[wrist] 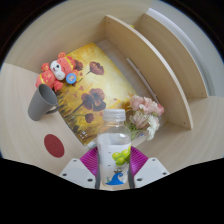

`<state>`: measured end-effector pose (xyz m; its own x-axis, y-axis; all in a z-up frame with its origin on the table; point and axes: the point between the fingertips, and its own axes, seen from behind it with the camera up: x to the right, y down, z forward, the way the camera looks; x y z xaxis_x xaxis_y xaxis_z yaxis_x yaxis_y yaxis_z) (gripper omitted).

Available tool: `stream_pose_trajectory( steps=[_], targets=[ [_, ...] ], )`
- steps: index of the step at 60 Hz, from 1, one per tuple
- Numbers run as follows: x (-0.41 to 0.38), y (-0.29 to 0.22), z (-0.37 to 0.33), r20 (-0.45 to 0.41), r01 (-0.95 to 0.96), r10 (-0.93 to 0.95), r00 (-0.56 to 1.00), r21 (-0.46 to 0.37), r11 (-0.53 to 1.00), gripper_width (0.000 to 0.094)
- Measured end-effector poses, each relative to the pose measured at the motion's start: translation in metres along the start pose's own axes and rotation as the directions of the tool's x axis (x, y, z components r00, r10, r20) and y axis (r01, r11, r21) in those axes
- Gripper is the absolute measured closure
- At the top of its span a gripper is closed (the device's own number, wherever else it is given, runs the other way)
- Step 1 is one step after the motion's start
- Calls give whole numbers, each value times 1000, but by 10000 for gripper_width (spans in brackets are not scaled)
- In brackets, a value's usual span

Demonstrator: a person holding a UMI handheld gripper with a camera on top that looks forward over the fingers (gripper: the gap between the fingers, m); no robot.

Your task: Pour water

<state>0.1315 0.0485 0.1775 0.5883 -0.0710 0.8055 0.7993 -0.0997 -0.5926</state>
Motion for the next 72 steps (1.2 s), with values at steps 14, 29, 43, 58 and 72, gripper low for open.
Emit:
stream_pose_trajectory(
  steps=[14, 29, 43, 58, 72],
  targets=[
    [-38, -92, 30, -97, 568, -560, 823, 147, 810, 549],
    [-71, -128, 47, -186, 871, -853, 488, 164, 462, 549],
    [-83, -142, 60, -259, 973, -943, 210, 150, 175, 550],
    [-99, -148, 58, -299, 981, -943, 146, 170, 98, 549],
    [-61, -160, 61, -228, 837, -806, 546, 192, 513, 550]
  ],
)
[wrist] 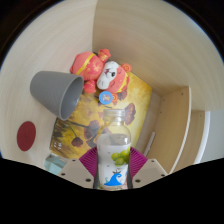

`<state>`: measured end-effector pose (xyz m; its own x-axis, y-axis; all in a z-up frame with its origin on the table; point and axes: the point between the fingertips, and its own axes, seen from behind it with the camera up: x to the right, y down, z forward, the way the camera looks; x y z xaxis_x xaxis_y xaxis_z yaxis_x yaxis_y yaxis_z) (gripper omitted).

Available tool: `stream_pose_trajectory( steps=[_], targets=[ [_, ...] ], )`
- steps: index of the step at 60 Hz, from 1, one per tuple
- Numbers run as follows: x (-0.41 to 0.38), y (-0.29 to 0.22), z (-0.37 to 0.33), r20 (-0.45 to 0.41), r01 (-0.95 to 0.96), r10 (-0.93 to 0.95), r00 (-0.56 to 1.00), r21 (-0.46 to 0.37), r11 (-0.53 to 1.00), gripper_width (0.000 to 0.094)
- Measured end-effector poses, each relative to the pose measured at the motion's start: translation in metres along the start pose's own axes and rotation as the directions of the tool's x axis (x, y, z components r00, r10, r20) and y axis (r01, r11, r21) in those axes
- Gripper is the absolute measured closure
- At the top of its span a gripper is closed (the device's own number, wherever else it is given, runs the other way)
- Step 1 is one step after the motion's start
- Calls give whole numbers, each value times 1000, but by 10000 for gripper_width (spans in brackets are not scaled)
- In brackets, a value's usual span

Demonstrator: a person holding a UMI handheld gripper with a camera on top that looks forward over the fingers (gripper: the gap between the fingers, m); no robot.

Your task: Pour water

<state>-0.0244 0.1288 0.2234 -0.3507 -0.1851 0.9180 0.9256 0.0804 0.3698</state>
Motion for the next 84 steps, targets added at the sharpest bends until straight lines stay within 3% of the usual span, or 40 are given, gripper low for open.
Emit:
stream_pose_trajectory(
  steps=[7, 16, 25, 34, 46, 62, 70, 79, 84],
  targets=[
    [15, 30, -4, -11, -492, 494, 870, -102, 864, 546],
    [20, 58, -14, -97, -896, 896, 433, -152, 417, 546],
    [-14, 53, -24, -89, -984, 995, -37, -169, -52, 547],
    [-77, 30, -24, -70, -928, 960, -271, -248, -279, 549],
    [-137, 8, -25, -63, -890, 936, -346, -296, -348, 547],
    [-144, 4, -28, -60, -901, 933, -354, -244, -358, 508],
    [-144, 3, -29, -61, -906, 939, -339, -250, -343, 408],
    [-160, 8, -49, -119, -869, 930, -347, -331, -367, 192],
    [-160, 8, -71, -148, -837, 909, -389, -355, -416, 144]
  ],
)
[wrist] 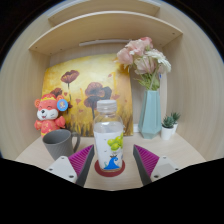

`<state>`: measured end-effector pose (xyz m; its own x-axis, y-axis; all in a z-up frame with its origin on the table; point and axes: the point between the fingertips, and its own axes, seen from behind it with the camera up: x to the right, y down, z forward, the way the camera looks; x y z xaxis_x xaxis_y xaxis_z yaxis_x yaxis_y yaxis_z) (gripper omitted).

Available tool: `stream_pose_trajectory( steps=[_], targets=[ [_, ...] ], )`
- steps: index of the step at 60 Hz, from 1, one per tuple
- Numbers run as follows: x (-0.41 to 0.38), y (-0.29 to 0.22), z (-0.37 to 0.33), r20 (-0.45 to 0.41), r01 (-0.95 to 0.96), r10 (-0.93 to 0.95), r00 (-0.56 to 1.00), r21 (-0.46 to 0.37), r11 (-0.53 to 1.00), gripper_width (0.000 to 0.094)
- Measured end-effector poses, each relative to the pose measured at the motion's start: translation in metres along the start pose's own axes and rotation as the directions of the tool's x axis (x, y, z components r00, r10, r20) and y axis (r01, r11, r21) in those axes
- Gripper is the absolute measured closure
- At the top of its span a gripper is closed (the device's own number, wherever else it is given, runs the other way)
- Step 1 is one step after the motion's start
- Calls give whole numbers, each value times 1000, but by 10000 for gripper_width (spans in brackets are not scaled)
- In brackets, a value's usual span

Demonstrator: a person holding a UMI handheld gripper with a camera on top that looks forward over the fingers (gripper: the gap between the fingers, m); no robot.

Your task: Pour water

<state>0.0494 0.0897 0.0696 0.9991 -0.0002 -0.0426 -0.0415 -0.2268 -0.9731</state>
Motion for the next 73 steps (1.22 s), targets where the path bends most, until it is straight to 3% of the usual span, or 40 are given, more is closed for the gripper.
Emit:
stream_pose_trajectory(
  steps=[17, 25, 44, 73],
  targets=[
    [1, 45, -107, -61, -68, 61, 996, -125, 990, 118],
    [-13, 54, -152, -44, -71, 65, 997, -168, 983, 108],
    [-17, 13, -230, -38, -30, 26, 999, -120, 992, 104],
    [-18, -44, -291, -39, -10, 10, 999, 3, 1000, 103]
  ],
)
